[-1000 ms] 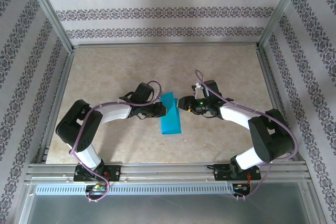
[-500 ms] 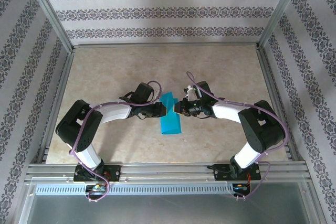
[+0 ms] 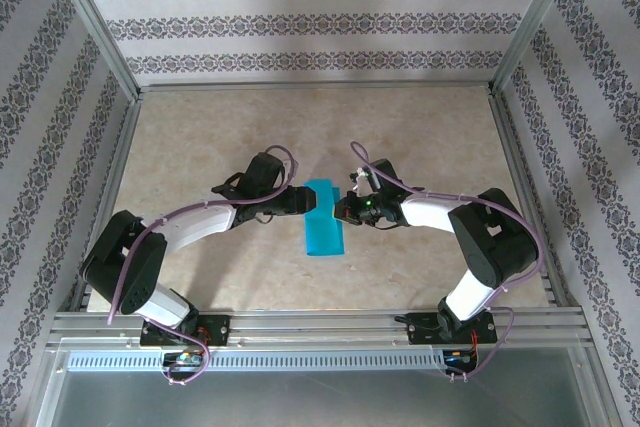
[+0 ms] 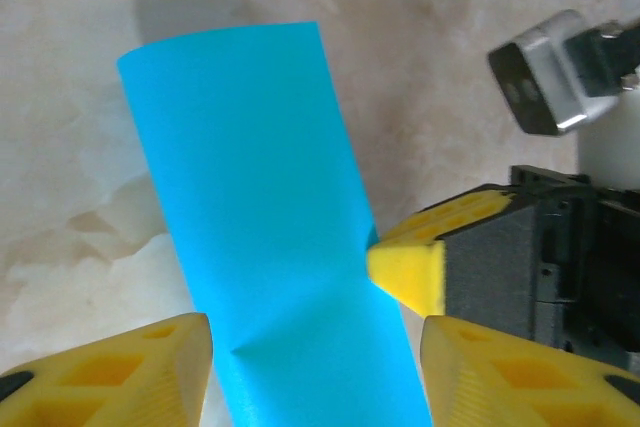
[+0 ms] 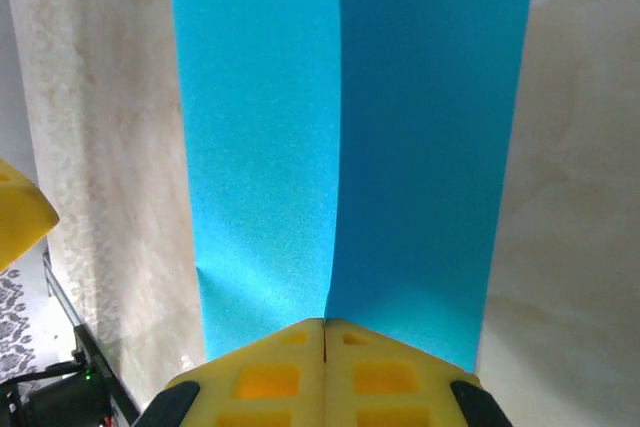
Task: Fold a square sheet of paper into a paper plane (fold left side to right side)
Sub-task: First fold in half a square sheet of paper at the center of the table.
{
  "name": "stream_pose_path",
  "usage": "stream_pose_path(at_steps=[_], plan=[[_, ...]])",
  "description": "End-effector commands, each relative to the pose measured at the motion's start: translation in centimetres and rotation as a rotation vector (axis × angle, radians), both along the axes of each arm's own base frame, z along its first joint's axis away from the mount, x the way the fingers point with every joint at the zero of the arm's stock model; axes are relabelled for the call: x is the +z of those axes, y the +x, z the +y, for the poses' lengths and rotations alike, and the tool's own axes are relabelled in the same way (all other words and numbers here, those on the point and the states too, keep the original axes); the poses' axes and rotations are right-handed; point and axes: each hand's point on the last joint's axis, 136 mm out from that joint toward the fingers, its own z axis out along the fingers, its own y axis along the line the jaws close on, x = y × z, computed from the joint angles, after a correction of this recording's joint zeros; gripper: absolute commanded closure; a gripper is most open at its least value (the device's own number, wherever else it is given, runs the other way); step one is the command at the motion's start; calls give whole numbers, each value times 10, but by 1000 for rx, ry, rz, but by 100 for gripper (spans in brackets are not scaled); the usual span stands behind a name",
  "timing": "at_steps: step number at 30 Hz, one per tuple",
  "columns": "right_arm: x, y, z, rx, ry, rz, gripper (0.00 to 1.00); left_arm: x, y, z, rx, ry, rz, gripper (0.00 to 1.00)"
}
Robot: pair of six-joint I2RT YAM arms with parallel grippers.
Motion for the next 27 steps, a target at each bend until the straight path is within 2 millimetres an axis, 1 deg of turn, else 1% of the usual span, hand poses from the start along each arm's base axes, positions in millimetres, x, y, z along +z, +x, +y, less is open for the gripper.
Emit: stream_pose_path(at_steps=[1, 6, 15, 19, 27], plan=[[-12, -3, -6, -17, -58, 18, 100, -30, -16, 14, 58, 86, 114, 41], [-17, -7, -9, -19, -81, 32, 100, -44, -18, 6, 60, 89, 164, 40], [-21, -10, -11, -17, -106, 41, 100, -58, -12, -12, 63, 95, 202, 39], [-22, -12, -10, -10, -109, 45, 99, -64, -12, -17, 60, 108, 213, 40], [-26, -14, -13, 1, -150, 41, 98, -76, -14, -14, 70, 156, 231, 52]])
